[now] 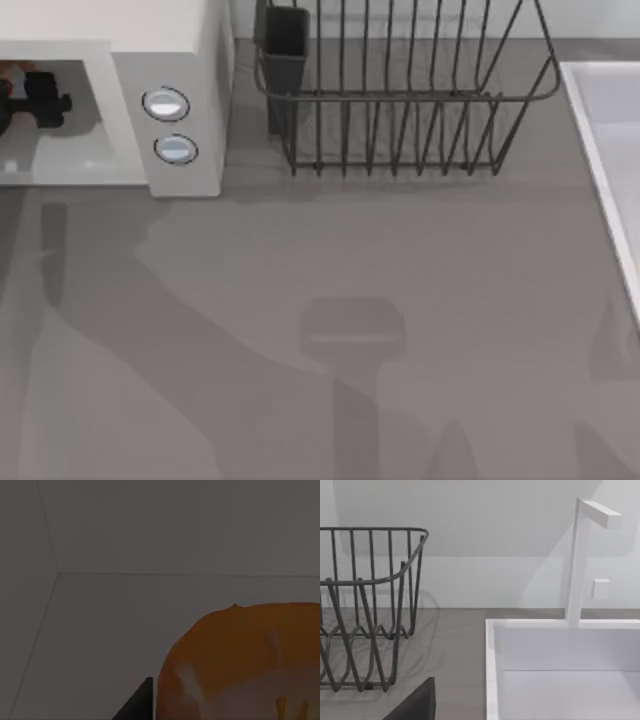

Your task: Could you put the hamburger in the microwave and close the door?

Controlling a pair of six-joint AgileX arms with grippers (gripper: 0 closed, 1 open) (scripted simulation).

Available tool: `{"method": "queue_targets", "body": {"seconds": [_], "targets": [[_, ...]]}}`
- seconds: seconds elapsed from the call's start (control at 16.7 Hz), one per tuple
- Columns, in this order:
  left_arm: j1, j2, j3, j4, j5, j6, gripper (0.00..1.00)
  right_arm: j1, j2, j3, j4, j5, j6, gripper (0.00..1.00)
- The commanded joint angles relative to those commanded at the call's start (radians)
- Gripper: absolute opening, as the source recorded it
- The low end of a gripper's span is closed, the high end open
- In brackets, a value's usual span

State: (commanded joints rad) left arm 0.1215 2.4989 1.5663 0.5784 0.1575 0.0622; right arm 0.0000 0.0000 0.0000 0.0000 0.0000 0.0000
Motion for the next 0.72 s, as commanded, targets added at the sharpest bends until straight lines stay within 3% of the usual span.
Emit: {"method": "queue_targets", "body": {"seconds": [0.3,0.72], "targets": [[0.000,0.000,0.000,0.000,0.000,0.000,0.98,0.000,0.000,0.000,0.000,0.000,0.000,1.00],[0.000,0.000,0.000,0.000,0.000,0.000,1.00,0.000,0.000,0.000,0.000,0.000,0.000,1.00]]}}
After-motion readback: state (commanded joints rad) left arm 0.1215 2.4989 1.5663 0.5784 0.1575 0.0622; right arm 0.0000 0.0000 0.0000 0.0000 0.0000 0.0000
